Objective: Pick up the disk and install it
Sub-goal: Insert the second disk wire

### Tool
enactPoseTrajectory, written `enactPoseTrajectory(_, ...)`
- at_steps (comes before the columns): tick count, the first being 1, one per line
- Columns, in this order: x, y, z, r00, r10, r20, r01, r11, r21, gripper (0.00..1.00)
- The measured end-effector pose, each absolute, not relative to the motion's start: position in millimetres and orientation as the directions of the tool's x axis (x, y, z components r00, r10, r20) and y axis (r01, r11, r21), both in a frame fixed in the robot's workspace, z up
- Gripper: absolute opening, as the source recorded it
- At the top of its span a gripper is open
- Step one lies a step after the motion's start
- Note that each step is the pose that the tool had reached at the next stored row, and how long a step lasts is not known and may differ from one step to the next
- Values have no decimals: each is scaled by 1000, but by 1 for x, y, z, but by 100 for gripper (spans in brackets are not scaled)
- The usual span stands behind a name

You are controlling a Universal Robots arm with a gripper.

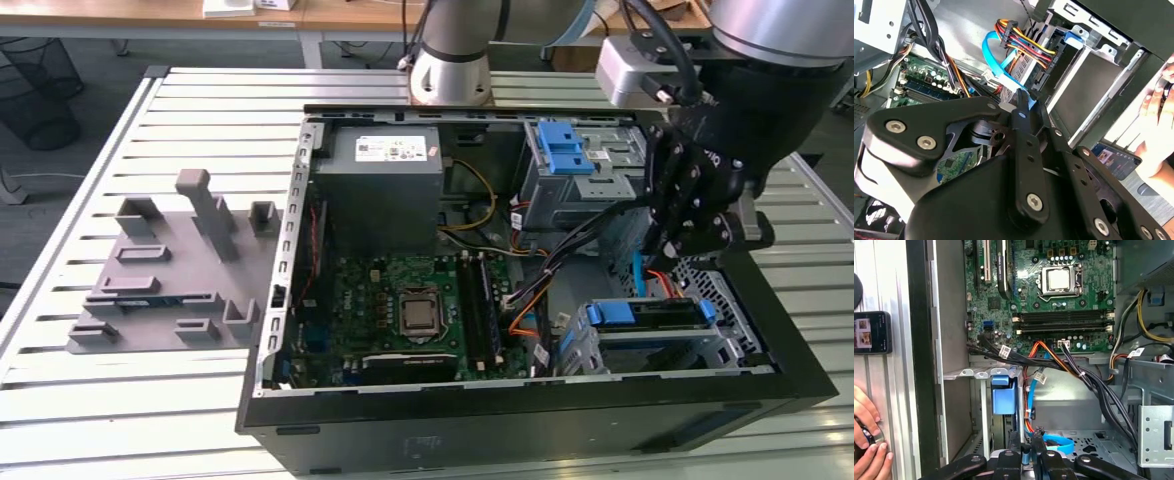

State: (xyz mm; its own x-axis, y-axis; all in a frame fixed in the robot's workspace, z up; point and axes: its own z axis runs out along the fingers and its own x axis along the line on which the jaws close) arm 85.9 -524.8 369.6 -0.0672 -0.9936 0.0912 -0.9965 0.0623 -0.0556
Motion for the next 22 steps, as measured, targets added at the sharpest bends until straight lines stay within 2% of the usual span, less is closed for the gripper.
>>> enactPoseTrajectory(2, 86, -525, 368, -67, -994, 92, -996, 62, -56, 22)
enactPoseTrajectory(3, 86, -525, 368, -67, -993, 92, -996, 62, -56, 16)
enactPoseTrajectory(9, 86, -533, 364, -67, -994, 88, -996, 62, -57, 16)
enactPoseTrajectory(13, 86, -538, 360, -67, -996, 66, -996, 64, -55, 16)
enactPoseTrajectory(22, 86, -539, 353, -67, -996, 65, -996, 64, -55, 16)
